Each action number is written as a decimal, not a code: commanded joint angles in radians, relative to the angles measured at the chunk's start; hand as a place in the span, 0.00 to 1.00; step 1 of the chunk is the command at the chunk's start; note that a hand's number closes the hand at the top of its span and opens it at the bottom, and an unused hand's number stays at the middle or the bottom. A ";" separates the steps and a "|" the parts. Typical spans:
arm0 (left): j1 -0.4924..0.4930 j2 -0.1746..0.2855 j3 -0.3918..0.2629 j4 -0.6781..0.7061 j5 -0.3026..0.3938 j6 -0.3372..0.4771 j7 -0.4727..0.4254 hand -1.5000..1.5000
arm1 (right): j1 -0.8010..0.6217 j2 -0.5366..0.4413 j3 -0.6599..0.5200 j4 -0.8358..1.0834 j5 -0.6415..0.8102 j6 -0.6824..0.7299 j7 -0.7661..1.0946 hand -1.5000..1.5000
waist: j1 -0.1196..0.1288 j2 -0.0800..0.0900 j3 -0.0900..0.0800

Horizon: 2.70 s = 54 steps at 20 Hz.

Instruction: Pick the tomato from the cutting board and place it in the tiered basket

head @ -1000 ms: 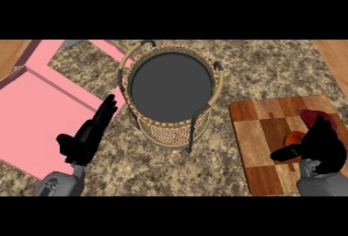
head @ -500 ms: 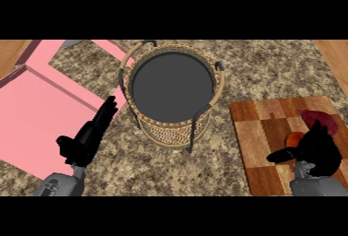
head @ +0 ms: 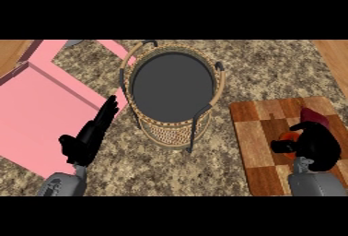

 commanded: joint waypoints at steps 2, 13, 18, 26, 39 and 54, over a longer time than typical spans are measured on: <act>0.035 -0.051 0.007 -0.020 -0.046 0.009 -0.001 0.50 | -0.021 0.024 -0.017 0.005 0.053 -0.017 0.023 1.00 | 0.001 0.004 0.004; 0.050 -0.035 0.032 -0.020 -0.031 -0.008 -0.003 0.50 | 0.467 -0.141 0.235 -0.425 -0.072 0.199 -0.360 1.00 | -0.034 -0.005 0.002; 0.025 -0.028 0.041 -0.028 -0.043 -0.009 0.018 0.50 | 0.573 -0.134 0.187 -0.679 -0.140 0.106 -0.392 1.00 | -0.026 -0.002 0.004; -0.049 -0.046 0.062 0.048 -0.043 -0.015 0.009 0.50 | 0.503 -0.090 0.211 -0.999 -0.214 0.109 -0.391 1.00 | -0.018 0.004 0.003; 0.006 -0.042 0.030 -0.016 -0.053 -0.051 0.027 0.50 | -0.343 0.092 0.249 -0.837 -0.205 0.489 0.190 1.00 | 0.027 0.004 -0.001; -0.014 -0.094 0.013 0.008 -0.090 -0.029 0.015 0.50 | -0.934 0.185 0.098 -0.043 -0.304 0.316 0.163 1.00 | 0.030 0.009 0.002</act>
